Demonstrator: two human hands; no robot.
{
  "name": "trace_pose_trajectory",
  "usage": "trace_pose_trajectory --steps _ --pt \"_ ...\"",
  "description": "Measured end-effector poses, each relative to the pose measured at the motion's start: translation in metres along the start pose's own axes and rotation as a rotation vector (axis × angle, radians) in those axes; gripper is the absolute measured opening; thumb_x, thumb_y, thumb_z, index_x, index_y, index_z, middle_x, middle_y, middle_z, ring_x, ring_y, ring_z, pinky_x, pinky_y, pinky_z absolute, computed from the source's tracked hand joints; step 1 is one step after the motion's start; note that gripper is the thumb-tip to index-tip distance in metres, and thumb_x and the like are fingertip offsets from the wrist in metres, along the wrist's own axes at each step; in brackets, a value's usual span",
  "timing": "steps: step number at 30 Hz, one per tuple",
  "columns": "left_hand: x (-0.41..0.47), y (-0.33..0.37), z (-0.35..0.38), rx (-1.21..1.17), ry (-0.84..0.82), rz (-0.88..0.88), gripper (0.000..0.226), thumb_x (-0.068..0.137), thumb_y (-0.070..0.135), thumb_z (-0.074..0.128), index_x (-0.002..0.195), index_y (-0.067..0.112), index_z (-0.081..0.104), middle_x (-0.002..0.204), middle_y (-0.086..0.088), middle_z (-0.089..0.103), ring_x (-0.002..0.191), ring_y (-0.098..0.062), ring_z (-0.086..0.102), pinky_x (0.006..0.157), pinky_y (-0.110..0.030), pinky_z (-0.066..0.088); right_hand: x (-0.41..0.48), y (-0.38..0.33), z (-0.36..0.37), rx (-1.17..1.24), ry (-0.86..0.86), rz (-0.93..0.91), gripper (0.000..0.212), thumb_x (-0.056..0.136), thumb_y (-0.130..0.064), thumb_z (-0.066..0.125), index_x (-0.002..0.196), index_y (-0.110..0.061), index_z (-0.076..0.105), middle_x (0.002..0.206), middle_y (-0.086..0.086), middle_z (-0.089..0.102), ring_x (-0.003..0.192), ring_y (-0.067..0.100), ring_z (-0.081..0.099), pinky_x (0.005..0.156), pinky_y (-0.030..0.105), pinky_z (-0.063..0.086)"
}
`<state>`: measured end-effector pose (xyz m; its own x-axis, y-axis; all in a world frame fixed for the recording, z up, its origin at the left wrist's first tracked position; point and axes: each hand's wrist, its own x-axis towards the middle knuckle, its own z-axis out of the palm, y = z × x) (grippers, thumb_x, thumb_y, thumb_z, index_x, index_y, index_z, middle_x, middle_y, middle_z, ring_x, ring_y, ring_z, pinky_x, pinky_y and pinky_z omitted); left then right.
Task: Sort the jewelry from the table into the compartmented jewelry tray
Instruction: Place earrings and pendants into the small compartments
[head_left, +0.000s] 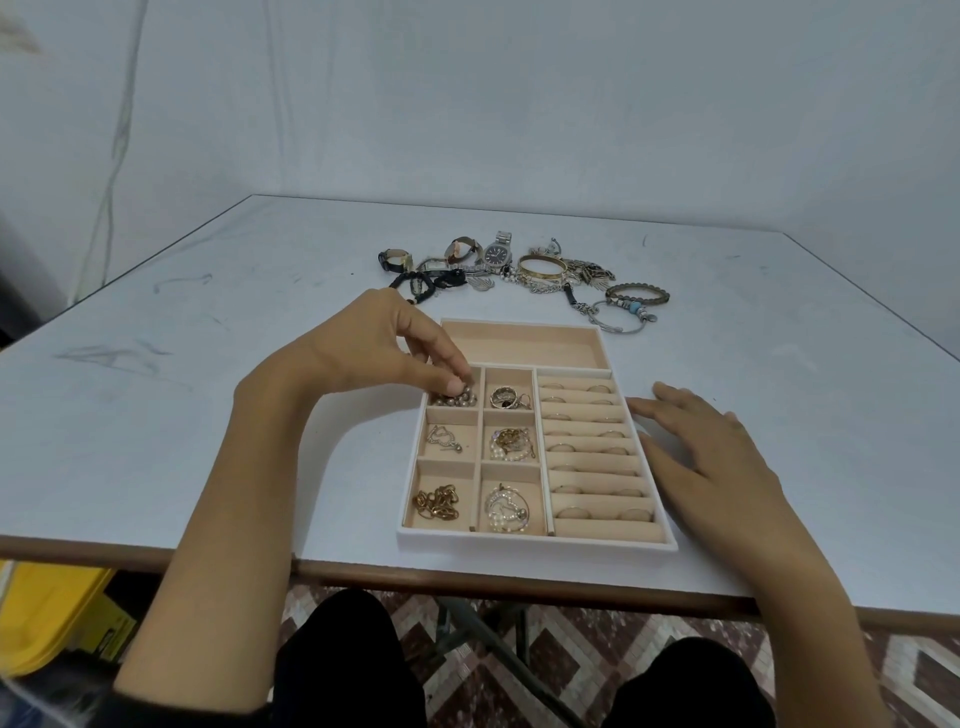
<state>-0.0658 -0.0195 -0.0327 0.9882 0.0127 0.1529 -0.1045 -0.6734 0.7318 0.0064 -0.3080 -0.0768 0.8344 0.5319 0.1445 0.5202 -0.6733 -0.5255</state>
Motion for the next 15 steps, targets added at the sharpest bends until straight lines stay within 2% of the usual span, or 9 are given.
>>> trace_pose_trajectory --steps 4,7,10,15 --pt "-0.0010 0.0012 -0.0008 0.019 0.010 0.026 0.015 0.069 0.021 0.084 0.083 0.021 0.079 0.078 0.004 0.075 0.067 -0.003 0.056 0.071 -0.014 0.044 0.0001 0.0005 0.0004 -0.009 0.002 -0.001 0.038 0.098 -0.042 0.038 0.136 -0.044 0.044 0.155 -0.013 0.027 0.145 0.003 0.012 0.118 0.030 -0.001" --pt "-0.0011 -0.0015 -0.0026 0.009 0.046 0.045 0.019 0.069 0.034 0.083 0.085 0.025 0.079 0.081 0.004 0.075 0.075 -0.024 0.060 0.075 -0.017 0.044 -0.0002 0.0011 0.0011 -0.014 0.002 0.000 0.038 0.099 -0.042 0.039 0.136 -0.044 0.044 0.155 -0.014 0.026 0.145 0.003 0.012 0.118 0.030 -0.001" --pt "-0.0009 -0.0038 -0.0046 0.004 0.041 0.062 0.028 0.068 0.049 0.078 0.088 0.029 0.078 0.086 0.002 0.076 0.083 -0.033 0.061 0.078 -0.027 0.043 0.0007 0.0015 0.0012 -0.014 0.008 -0.006 0.038 0.098 -0.042 0.039 0.136 -0.043 0.044 0.155 -0.013 0.027 0.145 0.003 0.013 0.118 0.031 -0.001" --pt "-0.0001 -0.0030 -0.0016 0.004 0.052 0.062 0.029 0.059 0.054 0.078 0.082 0.036 0.078 0.091 0.006 0.070 0.091 -0.028 0.059 0.075 -0.032 0.043 0.0005 0.0012 0.0003 -0.007 0.004 -0.006 0.038 0.098 -0.043 0.039 0.136 -0.043 0.044 0.155 -0.014 0.027 0.145 0.002 0.012 0.118 0.029 -0.001"
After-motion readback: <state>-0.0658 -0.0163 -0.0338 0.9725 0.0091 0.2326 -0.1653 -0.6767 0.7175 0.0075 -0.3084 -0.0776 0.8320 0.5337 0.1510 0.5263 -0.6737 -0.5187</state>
